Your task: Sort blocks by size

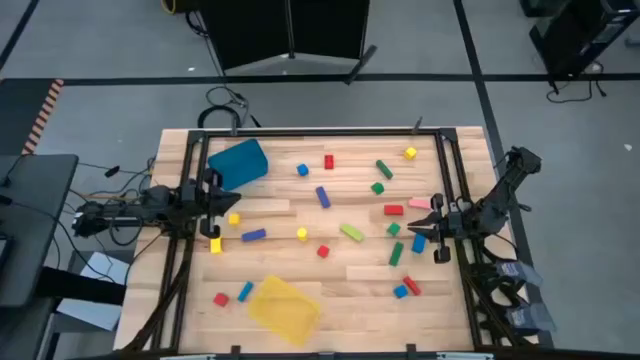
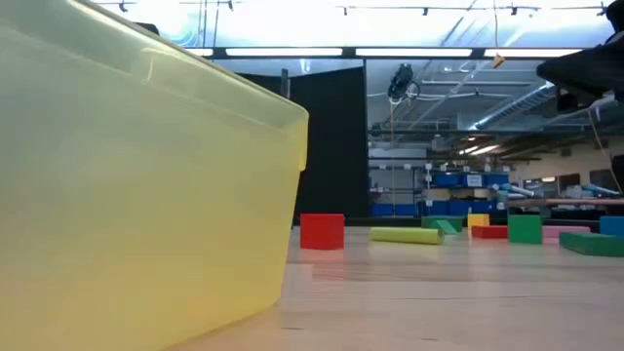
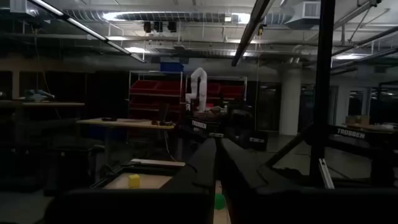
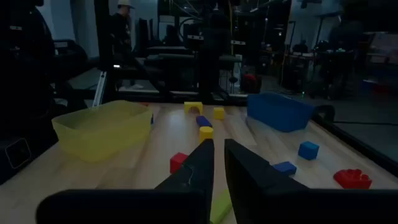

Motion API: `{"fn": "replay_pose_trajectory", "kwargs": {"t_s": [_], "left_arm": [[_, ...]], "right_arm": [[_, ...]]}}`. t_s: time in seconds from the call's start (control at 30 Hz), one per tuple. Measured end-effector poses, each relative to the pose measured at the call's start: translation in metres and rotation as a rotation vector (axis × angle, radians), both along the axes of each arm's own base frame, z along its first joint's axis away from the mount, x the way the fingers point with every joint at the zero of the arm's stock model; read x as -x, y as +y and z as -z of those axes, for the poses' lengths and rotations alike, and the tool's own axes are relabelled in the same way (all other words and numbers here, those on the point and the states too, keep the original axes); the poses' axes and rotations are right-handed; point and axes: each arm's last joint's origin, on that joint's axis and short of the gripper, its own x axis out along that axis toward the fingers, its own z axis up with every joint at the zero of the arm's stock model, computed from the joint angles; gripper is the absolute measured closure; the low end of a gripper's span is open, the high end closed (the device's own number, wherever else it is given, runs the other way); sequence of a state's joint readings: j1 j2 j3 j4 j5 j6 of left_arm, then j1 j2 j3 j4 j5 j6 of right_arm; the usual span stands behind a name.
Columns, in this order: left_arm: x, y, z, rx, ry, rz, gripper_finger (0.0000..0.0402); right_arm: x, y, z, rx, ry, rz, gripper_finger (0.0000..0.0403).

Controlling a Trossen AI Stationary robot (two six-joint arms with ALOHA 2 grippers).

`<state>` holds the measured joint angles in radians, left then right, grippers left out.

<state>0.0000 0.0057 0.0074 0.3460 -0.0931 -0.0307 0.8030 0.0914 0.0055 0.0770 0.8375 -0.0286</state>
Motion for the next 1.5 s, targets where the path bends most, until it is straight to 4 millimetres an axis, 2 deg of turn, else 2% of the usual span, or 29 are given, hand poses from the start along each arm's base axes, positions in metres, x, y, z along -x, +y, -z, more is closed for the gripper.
{"fn": "replay_pose_trajectory", "kwargs": {"t_s": [1.17, 1.3, 1.37, 1.5], "left_arm": [[0.0, 0.0, 0.0, 0.0, 0.0, 0.0, 0.0371], [0.001, 0.0, -0.002, 0.005, -0.024, 0.002, 0.0371], [0.002, 0.0, -0.004, 0.076, -0.057, 0.03, 0.0371], [0.004, 0.0, -0.011, 0.213, -0.141, 0.092, 0.0371]], "right_arm": [[0.0, 0.0, 0.0, 0.003, 0.0, 0.001, 0.0353], [0.0, 0.0, -0.006, 0.118, -0.044, 0.004, 0.0353], [0.001, -0.001, -0.019, 0.028, -0.149, 0.009, 0.0353], [0.009, -0.01, -0.049, -0.263, -0.405, 0.023, 0.0353]]}}
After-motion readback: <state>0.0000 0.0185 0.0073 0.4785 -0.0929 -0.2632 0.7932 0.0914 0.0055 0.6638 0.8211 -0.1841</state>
